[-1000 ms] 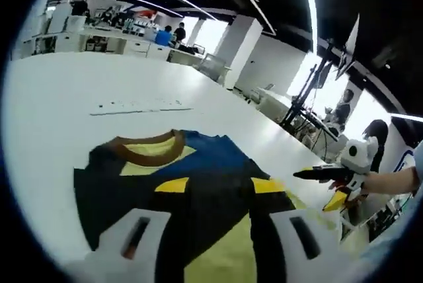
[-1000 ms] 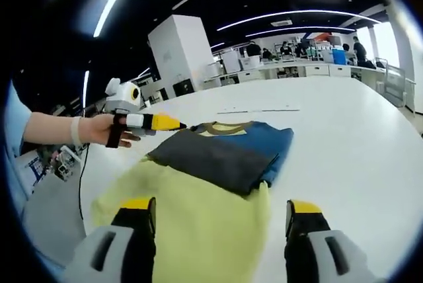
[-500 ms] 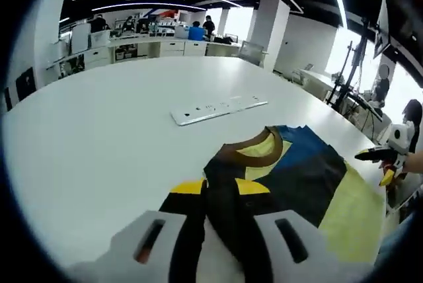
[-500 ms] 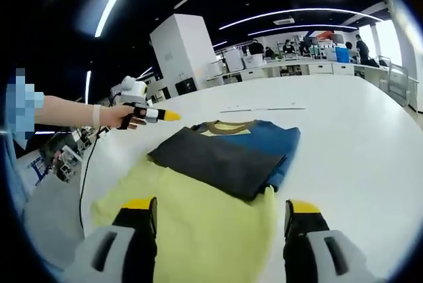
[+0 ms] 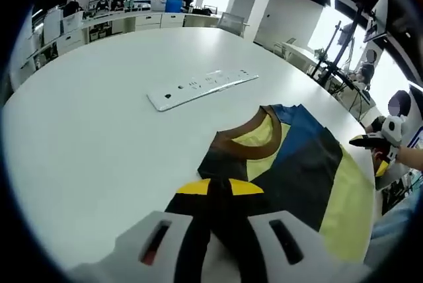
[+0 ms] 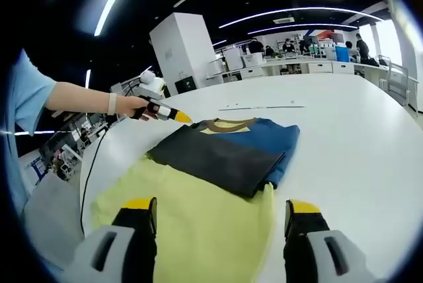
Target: Fold the garment on the visible template until the final outline fits inside the template.
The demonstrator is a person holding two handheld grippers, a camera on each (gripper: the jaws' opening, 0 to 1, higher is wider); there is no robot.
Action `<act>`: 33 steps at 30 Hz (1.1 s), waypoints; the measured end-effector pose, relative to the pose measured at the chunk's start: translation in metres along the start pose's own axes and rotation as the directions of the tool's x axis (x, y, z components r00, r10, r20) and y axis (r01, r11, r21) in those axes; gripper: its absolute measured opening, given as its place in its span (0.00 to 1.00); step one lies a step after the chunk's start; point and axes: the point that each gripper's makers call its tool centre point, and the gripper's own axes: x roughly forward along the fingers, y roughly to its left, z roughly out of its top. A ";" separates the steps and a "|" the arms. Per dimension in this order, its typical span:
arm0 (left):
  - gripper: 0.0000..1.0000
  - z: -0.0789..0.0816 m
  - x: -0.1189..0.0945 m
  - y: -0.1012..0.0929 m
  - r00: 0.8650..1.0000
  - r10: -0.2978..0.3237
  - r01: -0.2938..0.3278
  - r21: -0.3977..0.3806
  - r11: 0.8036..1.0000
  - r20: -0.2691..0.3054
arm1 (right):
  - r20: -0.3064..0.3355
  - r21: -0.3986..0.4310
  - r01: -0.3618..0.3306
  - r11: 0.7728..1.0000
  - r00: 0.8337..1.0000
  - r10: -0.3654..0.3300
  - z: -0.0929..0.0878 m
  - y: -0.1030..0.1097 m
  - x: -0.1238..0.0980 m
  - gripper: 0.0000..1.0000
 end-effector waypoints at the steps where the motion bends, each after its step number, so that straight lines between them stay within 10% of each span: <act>1: 0.06 0.000 0.001 0.001 1.000 -0.005 0.005 0.000 1.000 -0.005 | 0.001 0.002 -0.001 1.000 1.000 0.001 0.000 0.000 0.000 0.79; 21: 0.00 -0.005 0.001 0.007 0.998 -0.022 0.018 -0.065 0.998 -0.063 | -0.001 -0.052 -0.016 0.998 1.000 0.016 0.005 0.010 0.006 0.77; 33: 0.00 -0.017 -0.012 0.033 0.990 0.074 -0.090 -0.134 0.987 -0.117 | -0.008 -0.044 -0.048 0.998 0.999 0.047 0.004 0.017 0.014 0.77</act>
